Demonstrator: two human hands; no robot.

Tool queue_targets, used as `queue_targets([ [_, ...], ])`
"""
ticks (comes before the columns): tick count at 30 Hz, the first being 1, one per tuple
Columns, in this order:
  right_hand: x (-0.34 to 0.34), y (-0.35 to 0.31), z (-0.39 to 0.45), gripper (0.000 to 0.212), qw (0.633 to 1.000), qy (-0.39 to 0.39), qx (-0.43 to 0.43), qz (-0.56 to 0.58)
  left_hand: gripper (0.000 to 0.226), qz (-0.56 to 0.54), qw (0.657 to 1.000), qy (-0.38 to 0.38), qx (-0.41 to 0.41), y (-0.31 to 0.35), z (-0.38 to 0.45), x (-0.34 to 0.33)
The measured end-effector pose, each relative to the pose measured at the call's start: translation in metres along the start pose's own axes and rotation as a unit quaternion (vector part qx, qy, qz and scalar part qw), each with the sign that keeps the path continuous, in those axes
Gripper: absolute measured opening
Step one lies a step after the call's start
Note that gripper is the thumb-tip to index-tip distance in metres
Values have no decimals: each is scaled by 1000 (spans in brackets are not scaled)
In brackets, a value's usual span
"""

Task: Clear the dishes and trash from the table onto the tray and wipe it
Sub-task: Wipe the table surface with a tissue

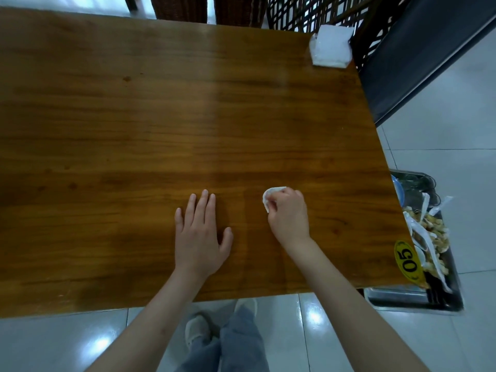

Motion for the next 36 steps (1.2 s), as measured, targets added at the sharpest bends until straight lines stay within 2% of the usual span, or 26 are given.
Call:
queue_targets([
  [4,0,5,3,20,1000,16,22,-14,70,2,1000,0,-3,0,1,-1],
  [8,9,44,34,19,997,16,-82,5,70,13,1000,-1,-3,-2,1,-2],
  [10,12,54,40,19,995,21,-95,2,69,20,1000,2,2,-4,1,-3],
  [16,15,67,37,18,999,24,12,27,66,1,1000,25,15,43,10,-13],
  [20,33,107,61,18,993,81,-10,87,64,-24,999,5,-23,86,29,-29],
  [23,39,138,97,20,995,67,-8,69,61,-22,998,-13,-50,113,47,-43],
  [29,26,150,129,19,997,33,17,65,63,-15,1000,-6,-12,119,50,-60],
  [31,23,145,124,18,996,31,51,73,62,-21,1000,-4,-13,121,52,-59],
  [36,18,137,93,20,980,8,196,43,60,-30,999,7,-13,123,53,-58],
])
Point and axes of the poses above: each hand's wrist, its own z-axis towards the middle knuckle, its own x-axis out of the back of the hand, y = z × x, the point moved 1 cm from there along z, towards the middle knuckle, and after that the axes turned 14 degrees about -z, right-handed, at the moved point
